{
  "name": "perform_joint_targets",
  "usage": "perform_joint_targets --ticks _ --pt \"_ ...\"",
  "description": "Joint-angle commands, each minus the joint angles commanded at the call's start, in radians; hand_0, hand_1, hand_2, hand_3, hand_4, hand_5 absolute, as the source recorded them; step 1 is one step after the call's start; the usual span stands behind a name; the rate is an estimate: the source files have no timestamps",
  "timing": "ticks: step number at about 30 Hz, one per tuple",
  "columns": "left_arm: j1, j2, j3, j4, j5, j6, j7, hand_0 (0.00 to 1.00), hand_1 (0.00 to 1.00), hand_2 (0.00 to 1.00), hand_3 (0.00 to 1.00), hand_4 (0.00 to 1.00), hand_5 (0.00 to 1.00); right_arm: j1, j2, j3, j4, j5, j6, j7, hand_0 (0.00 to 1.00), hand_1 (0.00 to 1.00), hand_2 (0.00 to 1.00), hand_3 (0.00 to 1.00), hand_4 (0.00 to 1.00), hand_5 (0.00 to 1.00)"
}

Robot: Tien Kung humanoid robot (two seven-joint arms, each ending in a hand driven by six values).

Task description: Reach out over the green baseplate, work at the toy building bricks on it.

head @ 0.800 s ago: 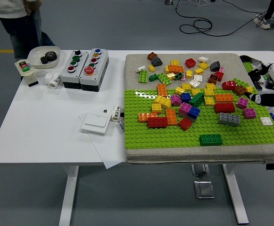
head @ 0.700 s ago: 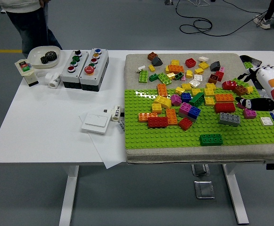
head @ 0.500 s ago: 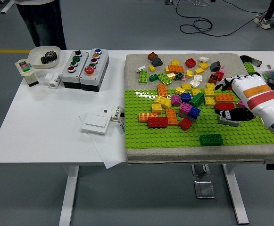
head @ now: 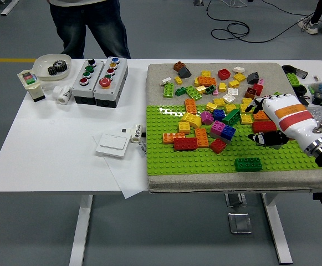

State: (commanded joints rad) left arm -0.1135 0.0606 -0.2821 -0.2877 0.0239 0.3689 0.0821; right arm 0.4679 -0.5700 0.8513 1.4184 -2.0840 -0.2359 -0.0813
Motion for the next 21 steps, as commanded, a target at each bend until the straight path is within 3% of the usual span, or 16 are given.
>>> perform_joint_targets --ticks 10,15,21 --pt "0.001 0.000 -0.013 0.002 0.016 0.001 0.007 0.609 0.701 0.663 0.550 0.559 0.626 0.069 -0.005 -0.040 -0.122 0.082 0.091 -0.028 0.524 0.543 0.560 0.636 0.963 0.264" --pt "0.001 0.000 -0.014 0.001 0.016 0.002 0.008 0.611 0.701 0.663 0.550 0.559 0.626 0.100 0.022 -0.053 -0.212 0.126 0.152 -0.035 0.523 0.539 0.556 0.647 0.964 0.268" --pt "0.000 0.000 -0.012 0.001 0.013 0.002 0.007 0.608 0.701 0.663 0.550 0.559 0.626 0.112 0.052 -0.051 -0.264 0.106 0.171 -0.039 0.507 0.536 0.559 0.645 0.962 0.270"
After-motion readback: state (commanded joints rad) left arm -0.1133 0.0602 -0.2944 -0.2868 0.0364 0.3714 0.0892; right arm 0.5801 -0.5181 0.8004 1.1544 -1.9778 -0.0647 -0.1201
